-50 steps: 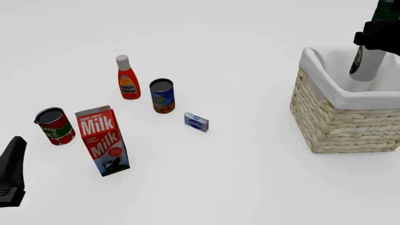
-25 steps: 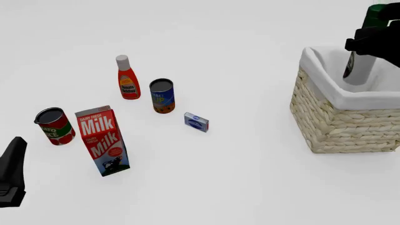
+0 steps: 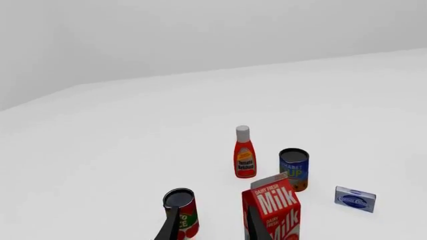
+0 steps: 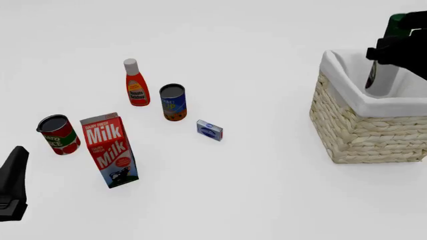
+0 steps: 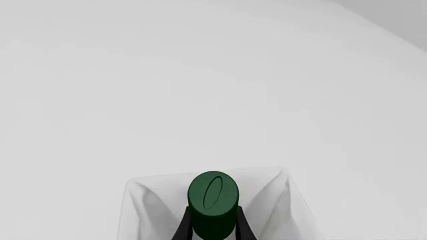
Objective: Pick the salad dressing and place it in the basket.
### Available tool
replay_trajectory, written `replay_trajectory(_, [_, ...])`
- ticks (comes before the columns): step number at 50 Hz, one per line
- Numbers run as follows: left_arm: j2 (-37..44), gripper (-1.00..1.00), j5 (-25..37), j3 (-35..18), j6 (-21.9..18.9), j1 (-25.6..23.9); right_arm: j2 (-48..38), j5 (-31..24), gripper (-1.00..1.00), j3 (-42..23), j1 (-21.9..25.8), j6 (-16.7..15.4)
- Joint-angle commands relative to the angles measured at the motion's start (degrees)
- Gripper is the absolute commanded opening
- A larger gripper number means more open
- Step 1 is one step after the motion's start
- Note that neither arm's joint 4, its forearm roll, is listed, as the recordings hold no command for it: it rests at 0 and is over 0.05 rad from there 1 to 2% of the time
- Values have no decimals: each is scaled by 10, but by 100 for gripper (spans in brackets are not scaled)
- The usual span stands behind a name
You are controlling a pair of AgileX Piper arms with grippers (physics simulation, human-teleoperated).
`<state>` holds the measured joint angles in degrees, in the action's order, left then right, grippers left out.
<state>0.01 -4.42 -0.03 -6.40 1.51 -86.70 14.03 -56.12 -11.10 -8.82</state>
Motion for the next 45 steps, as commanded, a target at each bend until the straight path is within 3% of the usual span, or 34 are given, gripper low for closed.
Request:
replay_trajectory(1, [0,100,2,0,1,2,-11,10,-100,-1,-3,12])
replay_trajectory(35, [0,100,4,0,3,3,-29,22,-100,4,-12,18])
replay_trajectory(36, [0,100,4,0,3,3,-27,22,100,4,-12,16])
replay_trajectory(45, [0,100,4,0,3,1,-23,21,100,3,-13,16])
